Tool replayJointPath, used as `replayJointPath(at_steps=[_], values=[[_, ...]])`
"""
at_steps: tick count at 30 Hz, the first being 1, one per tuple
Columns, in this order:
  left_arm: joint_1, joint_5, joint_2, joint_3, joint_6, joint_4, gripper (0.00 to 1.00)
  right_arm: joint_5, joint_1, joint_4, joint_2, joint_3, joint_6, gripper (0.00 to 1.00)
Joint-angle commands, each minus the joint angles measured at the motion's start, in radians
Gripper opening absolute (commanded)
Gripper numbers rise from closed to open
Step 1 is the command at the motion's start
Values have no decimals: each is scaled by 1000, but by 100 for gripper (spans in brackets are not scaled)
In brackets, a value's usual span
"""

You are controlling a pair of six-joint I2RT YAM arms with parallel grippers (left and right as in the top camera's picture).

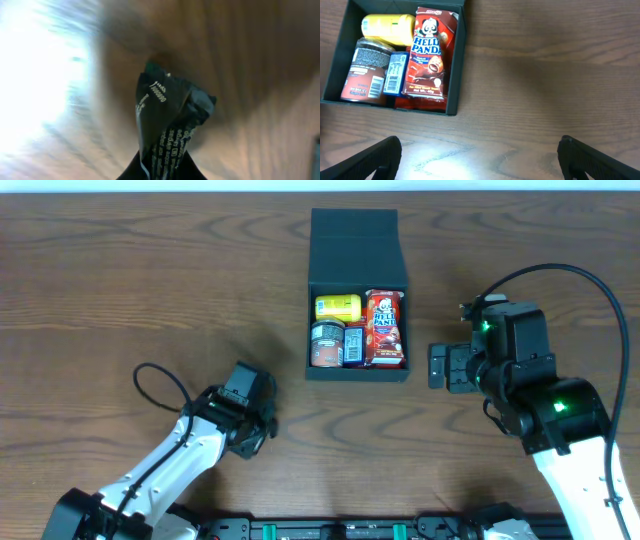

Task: Pack container
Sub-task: 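Grasp the black candy wrapper with the left gripper, then carry the wrapper into the box's left side and release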

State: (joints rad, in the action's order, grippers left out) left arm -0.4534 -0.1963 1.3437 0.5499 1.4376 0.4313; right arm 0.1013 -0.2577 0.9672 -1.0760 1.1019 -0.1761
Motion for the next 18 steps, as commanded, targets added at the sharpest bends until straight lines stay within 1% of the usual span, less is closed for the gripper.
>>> replayJointPath(at_steps=[1, 5, 7, 10, 12, 13, 15, 18], values=[[3, -96, -30, 1, -105, -84, 6, 1, -8, -3, 5, -1, -10, 99], [3, -148, -59, 29, -215, -180, 6, 4, -8, -3, 5, -1, -10, 99], [3, -172, -65, 71, -290, -182, 6, 4, -8, -6, 4, -1, -10, 99], [1, -218, -65, 156, -438, -169, 6, 4, -8, -8, 4, -1, -10, 99], [0, -222, -60, 260, -554, -95, 6, 4, -8, -11, 4, -1, -10, 99], [0, -222, -50, 343, -647, -23, 6, 5, -8, -12, 4, -1, -10, 99], [0, -222, -24, 447, -766, 69, 6, 7, -8, -14, 4, -1, -10, 99], [0, -224, 84, 651, -951, 263, 5, 8, -8, -16, 4, -1, -10, 99]])
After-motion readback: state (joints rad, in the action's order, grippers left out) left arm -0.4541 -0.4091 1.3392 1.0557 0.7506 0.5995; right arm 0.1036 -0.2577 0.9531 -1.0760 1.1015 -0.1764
